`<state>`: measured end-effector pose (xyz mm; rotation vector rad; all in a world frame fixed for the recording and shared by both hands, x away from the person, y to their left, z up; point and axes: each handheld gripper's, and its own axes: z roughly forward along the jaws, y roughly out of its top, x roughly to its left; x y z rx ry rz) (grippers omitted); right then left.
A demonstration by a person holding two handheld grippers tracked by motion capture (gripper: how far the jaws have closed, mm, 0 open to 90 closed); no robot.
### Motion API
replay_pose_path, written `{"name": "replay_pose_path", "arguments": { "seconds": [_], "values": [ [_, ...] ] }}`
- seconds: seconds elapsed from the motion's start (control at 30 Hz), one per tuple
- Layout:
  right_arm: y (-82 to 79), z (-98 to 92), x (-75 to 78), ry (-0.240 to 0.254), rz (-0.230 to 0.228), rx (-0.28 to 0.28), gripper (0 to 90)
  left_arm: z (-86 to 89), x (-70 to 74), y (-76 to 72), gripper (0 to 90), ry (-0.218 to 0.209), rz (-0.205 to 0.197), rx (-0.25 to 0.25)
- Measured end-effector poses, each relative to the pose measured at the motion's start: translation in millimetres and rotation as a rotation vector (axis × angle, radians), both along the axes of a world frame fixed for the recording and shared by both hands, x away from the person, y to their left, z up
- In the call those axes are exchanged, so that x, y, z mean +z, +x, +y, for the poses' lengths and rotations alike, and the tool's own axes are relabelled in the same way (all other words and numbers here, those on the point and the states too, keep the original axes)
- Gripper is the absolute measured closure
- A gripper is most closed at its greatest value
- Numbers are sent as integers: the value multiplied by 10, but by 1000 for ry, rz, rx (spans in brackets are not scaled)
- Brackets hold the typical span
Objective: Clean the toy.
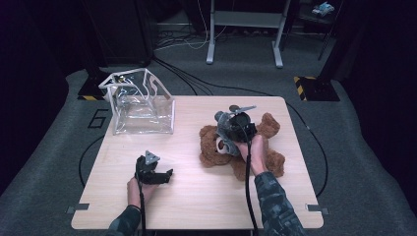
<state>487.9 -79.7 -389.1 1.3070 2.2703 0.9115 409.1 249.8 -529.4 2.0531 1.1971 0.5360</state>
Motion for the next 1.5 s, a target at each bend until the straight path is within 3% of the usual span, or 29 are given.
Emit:
{"name": "replay_pose_path", "arguments": {
  "seconds": [0.2, 0.3, 0.37, 0.5, 0.63, 0.73, 0.9, 1.03, 1.13, 1.27, 1.37, 1.47, 1.5],
  "values": [
    [49, 112, 135, 26, -43, -12, 791, 3, -2, -8, 138, 0, -3, 0],
    [123, 254, 92, 13, -6, 4, 795, -1, -1, -9, 139, 1, -2, 5],
    [153, 371, 29, -5, 20, 25, 797, 6, 3, -8, 140, 9, 0, 2],
    [96, 561, -28, -38, 14, 96, 799, 5, 2, -9, 141, 8, 0, 3],
    [-13, 651, -93, -29, 22, 155, 800, 5, 2, -10, 145, 7, -2, 4],
    [-121, 647, -148, -10, 26, 177, 801, 6, 3, -11, 148, 7, -1, 4],
    [-300, 550, -231, 63, 40, 208, 801, 5, 3, -11, 148, 7, -2, 4],
    [-441, 506, -317, 76, 50, 227, 800, 5, 2, -11, 148, 8, -3, 4],
    [-503, 482, -443, 81, 74, 233, 801, 5, 3, -11, 148, 7, -3, 6],
    [-565, 461, -683, 88, 144, 229, 802, -1, -2, -11, 148, -1, -7, 13],
    [-593, 435, -664, 95, 140, 239, 801, 3, 2, -11, 148, 4, -2, 9],
    [-627, 326, -448, 169, 107, 219, 801, 7, 5, -12, 148, 8, 1, 5],
    [-624, 280, -348, 191, 67, 216, 801, -2, -3, -11, 148, -2, -8, 15]
  ]
}}
